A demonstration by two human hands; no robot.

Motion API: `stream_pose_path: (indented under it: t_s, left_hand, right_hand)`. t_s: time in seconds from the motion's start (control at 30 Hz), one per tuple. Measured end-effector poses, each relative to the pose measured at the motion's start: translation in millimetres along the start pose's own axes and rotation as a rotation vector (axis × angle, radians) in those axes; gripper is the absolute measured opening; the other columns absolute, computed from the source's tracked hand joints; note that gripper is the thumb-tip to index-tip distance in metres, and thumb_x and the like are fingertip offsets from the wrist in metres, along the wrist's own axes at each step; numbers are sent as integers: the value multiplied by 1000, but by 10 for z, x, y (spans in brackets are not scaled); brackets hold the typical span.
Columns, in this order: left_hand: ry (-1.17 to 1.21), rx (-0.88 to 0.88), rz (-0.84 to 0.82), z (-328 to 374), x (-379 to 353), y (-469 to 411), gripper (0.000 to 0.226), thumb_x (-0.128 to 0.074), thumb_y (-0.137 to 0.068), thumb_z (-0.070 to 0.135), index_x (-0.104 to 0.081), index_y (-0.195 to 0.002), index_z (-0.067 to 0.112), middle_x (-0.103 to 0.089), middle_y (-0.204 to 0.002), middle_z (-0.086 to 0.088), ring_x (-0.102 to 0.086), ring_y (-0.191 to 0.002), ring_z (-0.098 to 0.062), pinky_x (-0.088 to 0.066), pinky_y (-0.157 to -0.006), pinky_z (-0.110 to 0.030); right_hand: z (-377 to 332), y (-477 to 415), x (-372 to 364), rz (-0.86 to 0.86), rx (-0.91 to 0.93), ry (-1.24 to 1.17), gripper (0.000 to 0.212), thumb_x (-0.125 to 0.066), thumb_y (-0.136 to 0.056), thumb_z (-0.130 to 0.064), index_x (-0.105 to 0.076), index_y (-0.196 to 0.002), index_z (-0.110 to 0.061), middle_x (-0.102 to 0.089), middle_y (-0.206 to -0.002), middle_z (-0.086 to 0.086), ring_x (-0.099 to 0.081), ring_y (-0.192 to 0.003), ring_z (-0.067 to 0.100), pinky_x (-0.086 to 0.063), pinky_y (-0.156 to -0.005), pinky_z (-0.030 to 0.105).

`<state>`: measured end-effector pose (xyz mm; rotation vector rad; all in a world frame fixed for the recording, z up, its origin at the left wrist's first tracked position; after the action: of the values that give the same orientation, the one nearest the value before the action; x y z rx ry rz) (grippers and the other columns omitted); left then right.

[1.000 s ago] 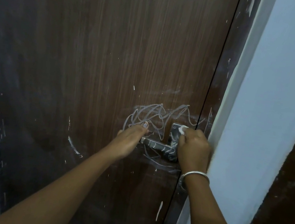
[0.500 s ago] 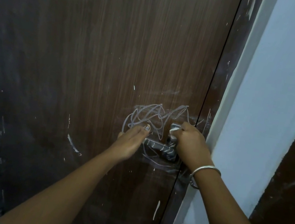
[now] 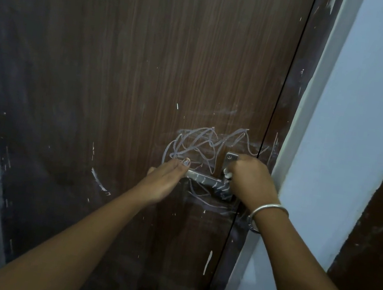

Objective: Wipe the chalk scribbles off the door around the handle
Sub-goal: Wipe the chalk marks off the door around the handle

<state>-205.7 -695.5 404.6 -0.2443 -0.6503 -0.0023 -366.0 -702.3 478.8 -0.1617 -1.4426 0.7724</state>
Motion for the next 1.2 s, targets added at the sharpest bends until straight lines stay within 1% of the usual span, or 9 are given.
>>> stream_pose_path:
  t_s: [0.1, 0.2, 0.33, 0.47, 0.77, 0.9, 1.03, 1.1, 1.2]
  left_hand:
    - [-21, -4, 9, -37, 19, 5, 56, -14, -94, 56, -45, -132, 29, -35, -148, 2, -19, -141, -21, -9, -108, -36]
    - [-20, -14, 15, -13, 7, 12, 52, -15, -98, 49, -42, -135, 24, -36, -148, 0, -22, -139, -19, -10, -101, -29]
    - [-11, 1, 6, -14, -25, 0, 54, -16, -97, 53, -36, -140, 27, -29, -153, 0, -16, -142, -24, -12, -105, -35]
    - [-6, 21, 14, -39, -26, -1, 56, -16, -95, 54, -35, -141, 29, -26, -154, 0, -14, -143, -24, -12, -107, -38]
    - [-2, 21, 26, -68, -55, 32, 57, -15, -92, 59, -40, -136, 32, -31, -151, 3, -16, -143, -23, -9, -110, -40]
    - [84, 29, 22, -64, -58, 53, 36, -20, -93, 59, -46, -108, 40, -44, -137, 2, -29, -136, -27, -18, -113, -50]
    - [125, 53, 50, -31, -115, 96, 34, -22, -92, 62, -47, -91, 38, -50, -123, 1, -38, -127, -29, -29, -106, -52]
    - [145, 87, 46, -44, -156, 130, 39, -22, -86, 69, -45, -98, 39, -48, -126, 0, -39, -127, -29, -32, -104, -52]
    - [176, 115, 33, -50, -189, 144, 70, -18, -68, 81, -39, -119, 38, -45, -133, -3, -39, -126, -30, -34, -103, -55]
  right_hand:
    - [78, 39, 32, 19, -77, -45, 24, -60, -83, -3, -70, -103, -12, -58, -100, 12, -58, -90, 29, -48, -76, 31]
    - [-107, 1, -29, 3, 54, 12, 29, -56, -84, 1, -67, -109, -8, -57, -105, 13, -52, -98, 28, -44, -78, 30]
    - [-147, -51, -32, -37, 130, 48, 26, -57, -84, 0, -66, -108, -7, -56, -105, 11, -51, -97, 26, -45, -78, 29]
    - [98, 40, -59, -7, -95, -57, 24, -59, -83, 1, -67, -103, -7, -57, -101, 14, -58, -91, 29, -47, -77, 32]
    - [272, 454, -298, 375, -488, -509, 37, -51, -75, 15, -70, -99, -6, -61, -97, 21, -59, -78, 36, -43, -68, 26]
    - [334, 538, -451, 420, -648, -732, 38, -50, -77, 15, -71, -98, -9, -63, -96, 19, -61, -82, 32, -50, -69, 28]
    - [327, 648, -635, 386, -752, -842, 32, -50, -82, 11, -70, -99, -8, -67, -96, 18, -63, -86, 30, -47, -72, 24]
    - [337, 654, -626, 395, -749, -864, 30, -50, -83, 10, -71, -97, -7, -69, -93, 17, -63, -84, 30, -46, -70, 23]
    - [354, 585, -541, 409, -729, -873, 33, -47, -83, 10, -71, -97, -9, -69, -94, 16, -63, -82, 30, -53, -70, 31]
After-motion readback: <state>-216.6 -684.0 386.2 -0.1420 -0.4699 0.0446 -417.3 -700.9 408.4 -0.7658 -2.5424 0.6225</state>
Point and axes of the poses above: each hand's wrist, its own y-axis away from the middle knuckle, its own x-axis out of the back of the hand, z = x × y, the point moved 8 cm from there along -y, towards the middle knuckle
